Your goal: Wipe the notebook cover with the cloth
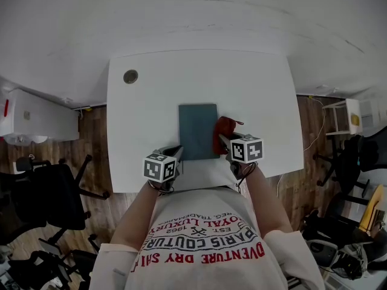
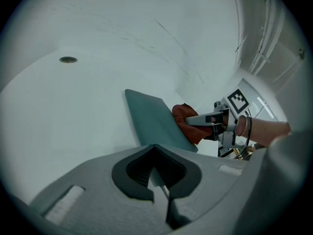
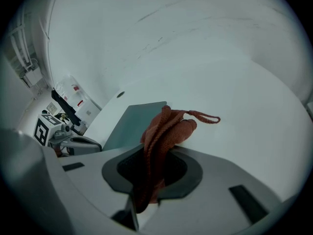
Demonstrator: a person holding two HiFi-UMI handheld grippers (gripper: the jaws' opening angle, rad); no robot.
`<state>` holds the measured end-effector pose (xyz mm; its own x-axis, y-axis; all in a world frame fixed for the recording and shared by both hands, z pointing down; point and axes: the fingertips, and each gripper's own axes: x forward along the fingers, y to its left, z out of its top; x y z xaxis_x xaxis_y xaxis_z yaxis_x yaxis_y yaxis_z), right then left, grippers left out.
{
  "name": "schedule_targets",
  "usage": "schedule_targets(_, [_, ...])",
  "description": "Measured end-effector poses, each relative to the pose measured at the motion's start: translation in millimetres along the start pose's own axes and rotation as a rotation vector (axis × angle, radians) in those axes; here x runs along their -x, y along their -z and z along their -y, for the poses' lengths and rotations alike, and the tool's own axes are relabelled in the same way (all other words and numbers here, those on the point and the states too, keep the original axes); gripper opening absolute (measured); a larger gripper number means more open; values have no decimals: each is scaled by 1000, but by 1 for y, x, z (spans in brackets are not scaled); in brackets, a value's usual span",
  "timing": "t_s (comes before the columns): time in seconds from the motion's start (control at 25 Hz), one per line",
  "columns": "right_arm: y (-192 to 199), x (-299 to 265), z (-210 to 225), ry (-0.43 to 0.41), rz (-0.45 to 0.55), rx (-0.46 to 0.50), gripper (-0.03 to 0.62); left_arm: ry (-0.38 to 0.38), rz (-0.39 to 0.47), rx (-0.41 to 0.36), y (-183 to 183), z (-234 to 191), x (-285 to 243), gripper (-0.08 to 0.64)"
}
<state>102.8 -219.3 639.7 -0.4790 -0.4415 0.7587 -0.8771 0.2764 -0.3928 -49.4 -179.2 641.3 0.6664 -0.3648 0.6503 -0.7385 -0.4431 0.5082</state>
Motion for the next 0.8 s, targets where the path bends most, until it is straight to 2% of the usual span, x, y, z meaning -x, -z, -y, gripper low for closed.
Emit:
schedule_targets(0.24, [5,13,18,108,-23,19,75,1,-1,2,1,-1,1,9])
schedule_targets(0.32, [3,19,16,113,-14,27,75,3,-4,7,1,-1,1,9])
schedule_targets(0.44, [-3,26,0,81,12,49,75,5,-7,10,1,-1,1,9])
schedule_targets(0.6, [-7,23,-39,-4,21,85,75,4,-7,10,0,-2,1,9])
schedule_targets(0.8, [10,6,-92,-117,-45,153,75,14,-11,16,2,0,-1,9])
